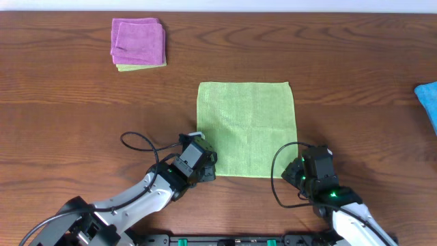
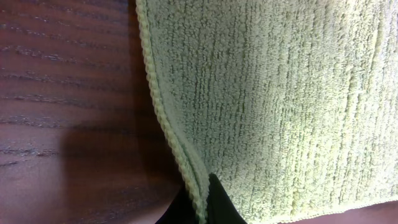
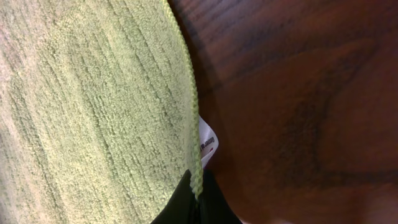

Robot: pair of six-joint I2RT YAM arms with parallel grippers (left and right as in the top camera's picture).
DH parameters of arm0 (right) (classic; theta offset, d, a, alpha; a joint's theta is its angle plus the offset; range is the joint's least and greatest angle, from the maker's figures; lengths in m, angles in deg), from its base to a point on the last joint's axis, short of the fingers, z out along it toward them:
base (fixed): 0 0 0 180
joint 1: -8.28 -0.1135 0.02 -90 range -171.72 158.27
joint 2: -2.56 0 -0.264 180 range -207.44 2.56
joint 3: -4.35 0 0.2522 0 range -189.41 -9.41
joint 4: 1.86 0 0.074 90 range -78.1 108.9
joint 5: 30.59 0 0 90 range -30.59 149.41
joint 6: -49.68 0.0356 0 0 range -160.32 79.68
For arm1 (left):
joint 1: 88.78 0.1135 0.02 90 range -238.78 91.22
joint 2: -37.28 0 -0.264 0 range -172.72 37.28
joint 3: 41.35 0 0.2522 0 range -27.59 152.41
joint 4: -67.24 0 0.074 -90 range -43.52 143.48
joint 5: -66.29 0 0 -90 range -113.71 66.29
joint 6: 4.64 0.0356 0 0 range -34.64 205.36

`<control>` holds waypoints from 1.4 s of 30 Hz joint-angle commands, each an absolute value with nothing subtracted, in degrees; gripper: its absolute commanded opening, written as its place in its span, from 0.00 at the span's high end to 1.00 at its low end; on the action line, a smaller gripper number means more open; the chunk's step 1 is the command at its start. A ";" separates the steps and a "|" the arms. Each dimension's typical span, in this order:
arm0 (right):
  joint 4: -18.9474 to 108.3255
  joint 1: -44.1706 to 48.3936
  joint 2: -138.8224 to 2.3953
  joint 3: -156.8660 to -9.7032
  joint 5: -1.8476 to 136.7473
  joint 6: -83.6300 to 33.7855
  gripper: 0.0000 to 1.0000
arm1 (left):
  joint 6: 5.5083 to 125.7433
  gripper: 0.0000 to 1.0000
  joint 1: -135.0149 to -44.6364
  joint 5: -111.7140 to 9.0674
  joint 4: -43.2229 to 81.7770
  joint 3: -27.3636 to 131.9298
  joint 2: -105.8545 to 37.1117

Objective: Fold the cloth
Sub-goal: 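Move both grippers to the green cloth's bottom corners and pinch them, then lift the bottom edge with both grippers and fold it upward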

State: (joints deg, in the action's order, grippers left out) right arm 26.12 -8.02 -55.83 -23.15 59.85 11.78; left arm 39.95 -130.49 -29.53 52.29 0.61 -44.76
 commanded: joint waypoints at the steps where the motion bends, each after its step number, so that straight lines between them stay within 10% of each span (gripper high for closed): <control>1: 25.95 -7.78 -55.85 -23.58 61.12 11.05 0.98 | 38.34 0.94 -130.36 -29.51 52.31 0.33 -45.31; 42: 25.79 -7.76 -55.85 -35.25 57.78 -8.75 0.98 | 38.14 0.94 -126.29 -25.20 43.20 13.84 -43.56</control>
